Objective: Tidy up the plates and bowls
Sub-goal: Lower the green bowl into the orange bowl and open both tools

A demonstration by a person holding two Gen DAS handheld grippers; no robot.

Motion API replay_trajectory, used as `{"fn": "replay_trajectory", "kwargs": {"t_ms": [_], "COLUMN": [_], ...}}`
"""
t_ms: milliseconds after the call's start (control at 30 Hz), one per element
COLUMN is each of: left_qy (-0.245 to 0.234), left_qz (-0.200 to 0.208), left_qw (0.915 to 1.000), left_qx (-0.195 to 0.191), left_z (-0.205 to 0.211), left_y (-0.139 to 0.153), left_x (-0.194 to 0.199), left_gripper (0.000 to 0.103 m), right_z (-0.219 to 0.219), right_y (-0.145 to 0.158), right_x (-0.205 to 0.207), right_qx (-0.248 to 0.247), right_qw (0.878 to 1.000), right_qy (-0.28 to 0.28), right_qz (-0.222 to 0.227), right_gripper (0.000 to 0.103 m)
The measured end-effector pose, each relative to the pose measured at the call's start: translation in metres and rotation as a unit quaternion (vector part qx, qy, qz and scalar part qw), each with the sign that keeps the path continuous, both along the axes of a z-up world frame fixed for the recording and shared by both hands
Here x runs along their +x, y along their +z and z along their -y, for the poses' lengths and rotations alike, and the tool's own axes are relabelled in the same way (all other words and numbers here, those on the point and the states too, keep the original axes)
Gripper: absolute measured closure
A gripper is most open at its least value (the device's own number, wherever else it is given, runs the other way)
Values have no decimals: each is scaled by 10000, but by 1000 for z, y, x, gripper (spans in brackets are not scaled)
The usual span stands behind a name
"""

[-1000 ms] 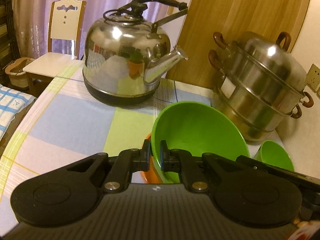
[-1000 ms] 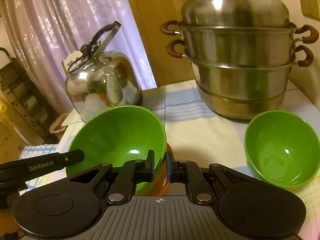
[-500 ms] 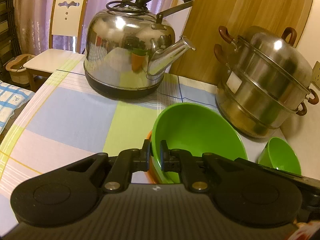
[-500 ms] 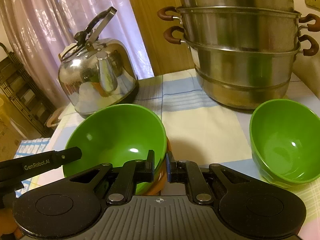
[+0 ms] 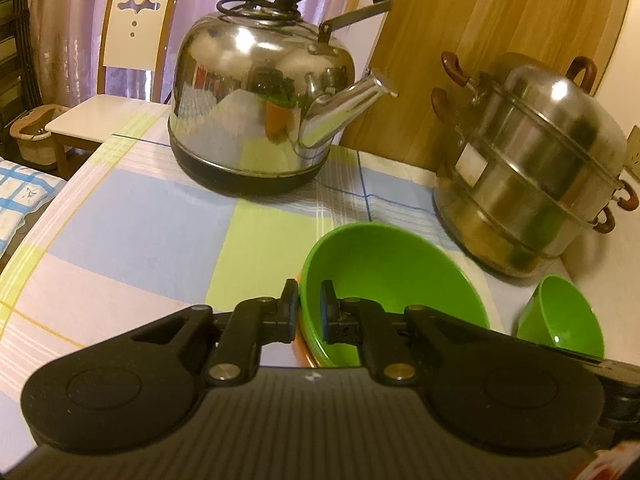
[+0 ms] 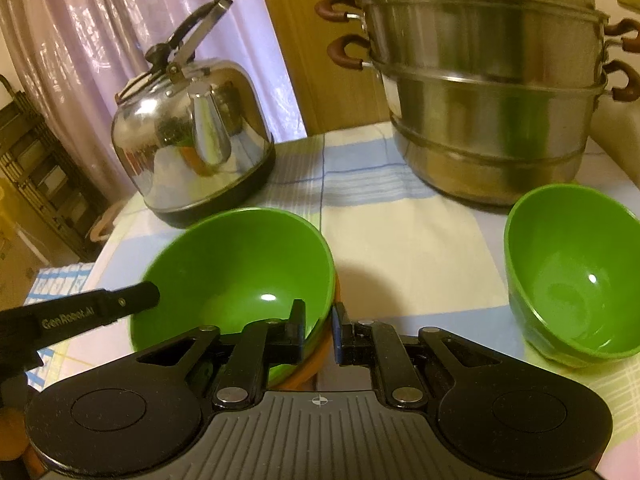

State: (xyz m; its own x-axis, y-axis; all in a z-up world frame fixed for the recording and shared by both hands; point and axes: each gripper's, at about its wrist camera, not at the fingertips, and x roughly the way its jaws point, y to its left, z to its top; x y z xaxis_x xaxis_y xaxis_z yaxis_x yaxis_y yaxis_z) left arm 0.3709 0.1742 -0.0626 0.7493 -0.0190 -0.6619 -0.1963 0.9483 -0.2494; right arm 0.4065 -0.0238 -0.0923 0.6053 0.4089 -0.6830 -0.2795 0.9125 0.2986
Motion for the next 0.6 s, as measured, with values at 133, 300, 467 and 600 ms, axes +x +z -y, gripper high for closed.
{"fn": "replay_trajectory", "kwargs": {"t_ms": [133, 300, 467, 600], "left_qy": [31, 64, 81, 56], "left_qz": [63, 120, 200, 241], "left_qw": [10000, 9999, 9998, 9997], "left_qx": [1, -9, -31, -64], "left_z": [-3, -5, -5, 0], "left_y": [5, 13, 22, 31], "left_x": [-3, -8, -16, -27], "left_gripper": [95, 95, 94, 85], "right_z": [3, 11, 16, 22], "right_y": [7, 16, 25, 35], "right_x": [-4, -8, -16, -27], "right_qx": [89, 241, 321, 368], "right_qw": [9997, 9991, 9986, 9981], "right_qy": [-39, -150, -193, -221], "right_qz": [216, 319, 372, 437], "right_gripper": [60, 57, 57, 57]}}
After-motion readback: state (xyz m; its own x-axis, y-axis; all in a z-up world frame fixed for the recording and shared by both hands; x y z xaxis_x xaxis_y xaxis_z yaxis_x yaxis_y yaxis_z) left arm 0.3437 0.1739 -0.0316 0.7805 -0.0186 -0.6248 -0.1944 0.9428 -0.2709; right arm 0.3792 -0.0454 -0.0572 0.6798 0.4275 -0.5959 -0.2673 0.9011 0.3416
